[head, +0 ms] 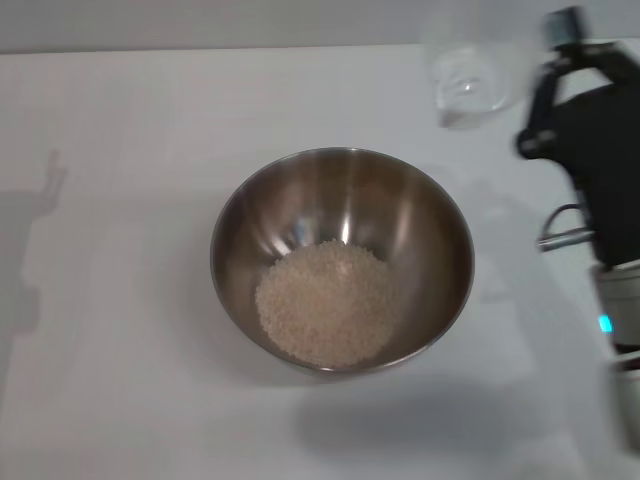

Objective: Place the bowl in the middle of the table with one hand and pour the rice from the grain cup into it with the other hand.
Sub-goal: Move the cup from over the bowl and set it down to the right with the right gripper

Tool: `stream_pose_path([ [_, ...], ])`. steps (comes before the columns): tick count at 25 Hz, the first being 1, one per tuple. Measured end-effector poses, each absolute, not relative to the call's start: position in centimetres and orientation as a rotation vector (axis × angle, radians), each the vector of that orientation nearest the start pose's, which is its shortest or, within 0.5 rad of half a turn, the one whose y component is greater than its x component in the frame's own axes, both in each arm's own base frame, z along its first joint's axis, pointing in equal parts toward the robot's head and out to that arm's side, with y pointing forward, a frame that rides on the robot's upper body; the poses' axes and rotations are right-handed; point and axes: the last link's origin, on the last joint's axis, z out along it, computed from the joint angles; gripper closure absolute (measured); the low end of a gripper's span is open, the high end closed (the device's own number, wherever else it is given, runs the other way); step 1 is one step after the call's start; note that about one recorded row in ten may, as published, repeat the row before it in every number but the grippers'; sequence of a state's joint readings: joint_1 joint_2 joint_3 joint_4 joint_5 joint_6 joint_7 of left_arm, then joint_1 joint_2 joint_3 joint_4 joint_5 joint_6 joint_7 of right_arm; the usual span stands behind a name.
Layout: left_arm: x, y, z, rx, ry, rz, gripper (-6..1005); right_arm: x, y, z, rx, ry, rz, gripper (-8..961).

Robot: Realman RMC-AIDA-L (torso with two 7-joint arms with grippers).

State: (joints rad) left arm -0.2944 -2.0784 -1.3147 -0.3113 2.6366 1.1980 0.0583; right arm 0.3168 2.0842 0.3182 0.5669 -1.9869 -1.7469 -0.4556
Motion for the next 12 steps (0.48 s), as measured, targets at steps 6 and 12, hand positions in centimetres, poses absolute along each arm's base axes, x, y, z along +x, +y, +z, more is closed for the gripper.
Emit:
stream_pose_path([
  [6,-34.1,31.5,2.4,-1.412,-0.374,-0.596,180,25.5,25.8,-0.9,-1.419,0.217,1.209,937],
  [12,-34.1,31.4,2.4,-1.416,-0.374,-0.595,180,28.6,25.8,0.9,-1.386,0.338,1.224,937],
])
